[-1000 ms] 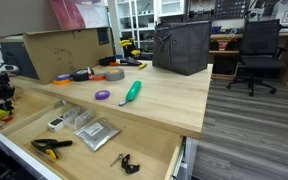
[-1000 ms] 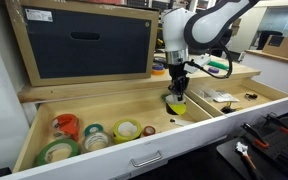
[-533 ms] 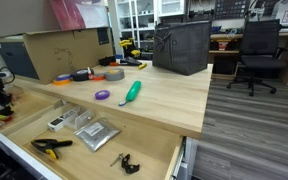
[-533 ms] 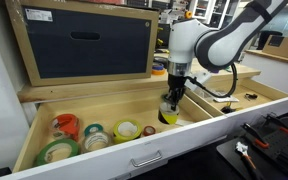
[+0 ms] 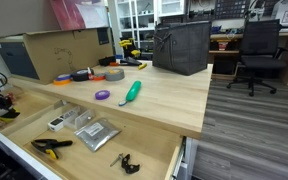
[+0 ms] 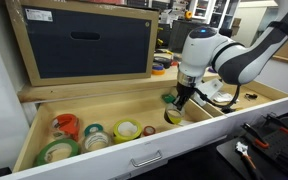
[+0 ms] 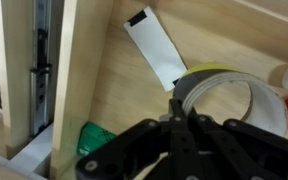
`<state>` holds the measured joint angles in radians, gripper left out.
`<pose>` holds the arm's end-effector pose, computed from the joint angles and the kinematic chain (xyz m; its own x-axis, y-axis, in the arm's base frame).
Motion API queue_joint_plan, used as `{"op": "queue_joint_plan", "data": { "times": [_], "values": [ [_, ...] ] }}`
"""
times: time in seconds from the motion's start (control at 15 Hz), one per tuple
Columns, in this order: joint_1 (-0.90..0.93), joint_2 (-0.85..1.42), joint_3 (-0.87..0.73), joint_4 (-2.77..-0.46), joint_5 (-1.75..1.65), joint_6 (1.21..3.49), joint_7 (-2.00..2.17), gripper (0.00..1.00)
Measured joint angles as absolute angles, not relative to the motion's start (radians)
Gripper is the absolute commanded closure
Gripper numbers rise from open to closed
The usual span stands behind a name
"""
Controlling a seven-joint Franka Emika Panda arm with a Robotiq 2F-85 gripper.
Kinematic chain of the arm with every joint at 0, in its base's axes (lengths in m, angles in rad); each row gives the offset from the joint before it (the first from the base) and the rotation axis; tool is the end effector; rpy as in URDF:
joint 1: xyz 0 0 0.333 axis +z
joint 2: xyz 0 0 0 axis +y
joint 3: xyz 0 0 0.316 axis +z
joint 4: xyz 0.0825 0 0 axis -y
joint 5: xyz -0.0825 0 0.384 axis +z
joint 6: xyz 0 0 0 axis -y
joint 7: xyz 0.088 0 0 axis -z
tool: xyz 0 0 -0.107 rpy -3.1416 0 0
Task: Pick up the yellow and black masking tape and put it in the left drawer
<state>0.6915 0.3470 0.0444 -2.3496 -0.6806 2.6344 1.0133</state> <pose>0.3602 0.3487 0.1768 0.9295 0.3382 0.1473 0.2950 -0.9212 0.2538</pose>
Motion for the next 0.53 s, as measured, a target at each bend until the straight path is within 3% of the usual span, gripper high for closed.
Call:
{"op": "queue_joint_plan", "data": {
  "times": [0.53],
  "values": [
    [0.635,0.364,0.037,-2.408,-0.725,2.808,1.19,0.99]
  ]
}}
